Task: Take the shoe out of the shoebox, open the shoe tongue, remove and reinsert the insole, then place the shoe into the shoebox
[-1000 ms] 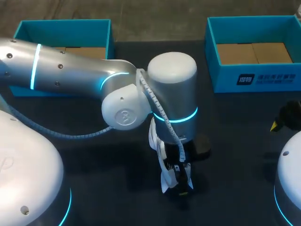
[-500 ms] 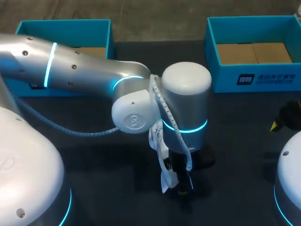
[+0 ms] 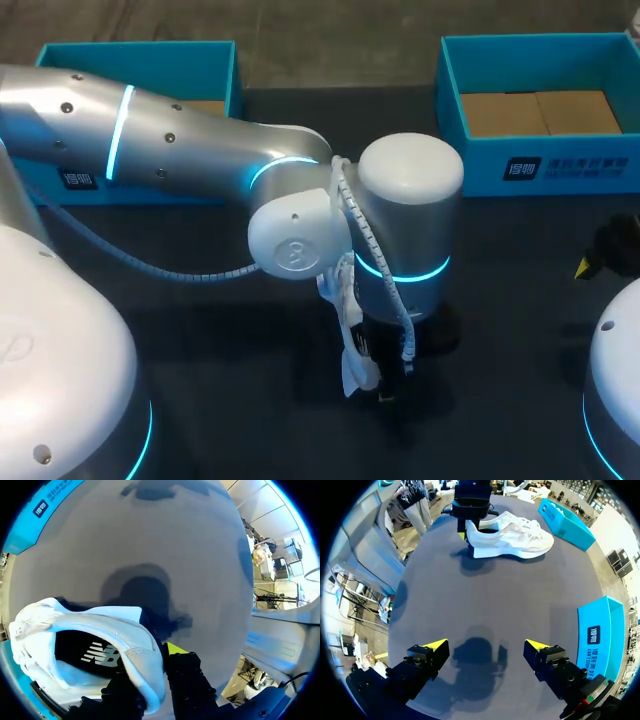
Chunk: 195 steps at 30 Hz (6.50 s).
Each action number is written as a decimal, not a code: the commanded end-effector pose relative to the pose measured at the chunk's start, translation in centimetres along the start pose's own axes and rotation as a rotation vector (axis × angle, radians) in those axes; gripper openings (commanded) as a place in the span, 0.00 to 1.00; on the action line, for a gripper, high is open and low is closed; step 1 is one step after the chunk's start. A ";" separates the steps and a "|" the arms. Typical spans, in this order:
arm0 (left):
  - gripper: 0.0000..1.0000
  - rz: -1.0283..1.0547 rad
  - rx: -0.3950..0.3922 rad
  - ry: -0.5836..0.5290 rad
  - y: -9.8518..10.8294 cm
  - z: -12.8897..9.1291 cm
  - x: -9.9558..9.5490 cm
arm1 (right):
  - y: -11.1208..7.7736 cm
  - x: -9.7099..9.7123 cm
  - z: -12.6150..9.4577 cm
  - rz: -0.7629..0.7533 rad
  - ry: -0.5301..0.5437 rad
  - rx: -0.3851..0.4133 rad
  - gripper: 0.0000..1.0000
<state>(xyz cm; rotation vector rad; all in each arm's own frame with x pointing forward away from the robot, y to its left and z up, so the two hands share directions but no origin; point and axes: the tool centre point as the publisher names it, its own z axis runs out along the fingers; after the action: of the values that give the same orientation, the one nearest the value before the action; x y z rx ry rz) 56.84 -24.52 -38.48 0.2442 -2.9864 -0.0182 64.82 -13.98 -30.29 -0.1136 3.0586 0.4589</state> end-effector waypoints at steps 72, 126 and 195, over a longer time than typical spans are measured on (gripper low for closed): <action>0.00 0.160 0.021 0.106 19.3 -30.3 -29.4 | 0.1 0.1 0.1 0.001 -0.002 0.005 1.00; 0.00 0.593 -0.185 -0.052 34.7 -32.2 -46.8 | 0.1 0.1 0.1 0.001 -0.002 0.005 1.00; 0.00 1.610 -0.369 -0.182 46.7 -26.1 -58.3 | 0.1 0.1 0.1 0.001 -0.002 0.005 1.00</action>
<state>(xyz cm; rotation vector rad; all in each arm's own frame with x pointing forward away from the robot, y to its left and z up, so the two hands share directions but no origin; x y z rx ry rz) 110.39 31.14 -19.57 -2.1153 -2.3181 -0.3506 64.82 -13.98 -30.28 -0.1137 3.0587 0.4588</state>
